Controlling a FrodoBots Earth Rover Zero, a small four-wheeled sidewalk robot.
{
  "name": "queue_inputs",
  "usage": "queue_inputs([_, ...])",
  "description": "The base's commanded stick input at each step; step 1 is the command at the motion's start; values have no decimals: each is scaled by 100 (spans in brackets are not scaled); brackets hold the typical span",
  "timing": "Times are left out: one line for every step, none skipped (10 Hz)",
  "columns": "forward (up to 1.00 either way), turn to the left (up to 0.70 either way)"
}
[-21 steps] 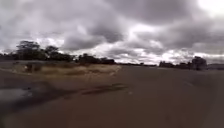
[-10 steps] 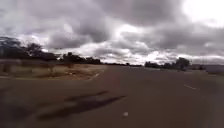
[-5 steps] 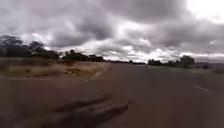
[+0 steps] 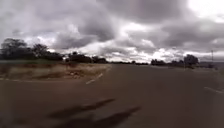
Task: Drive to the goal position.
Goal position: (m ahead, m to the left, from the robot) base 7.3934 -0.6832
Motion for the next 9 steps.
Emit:
queue_inputs([85,21])
queue_inputs([85,16])
queue_inputs([85,10])
queue_inputs([85,5])
queue_inputs([85,4])
queue_inputs([85,3])
queue_inputs([85,-6])
queue_inputs([85,-15])
queue_inputs([85,-23])
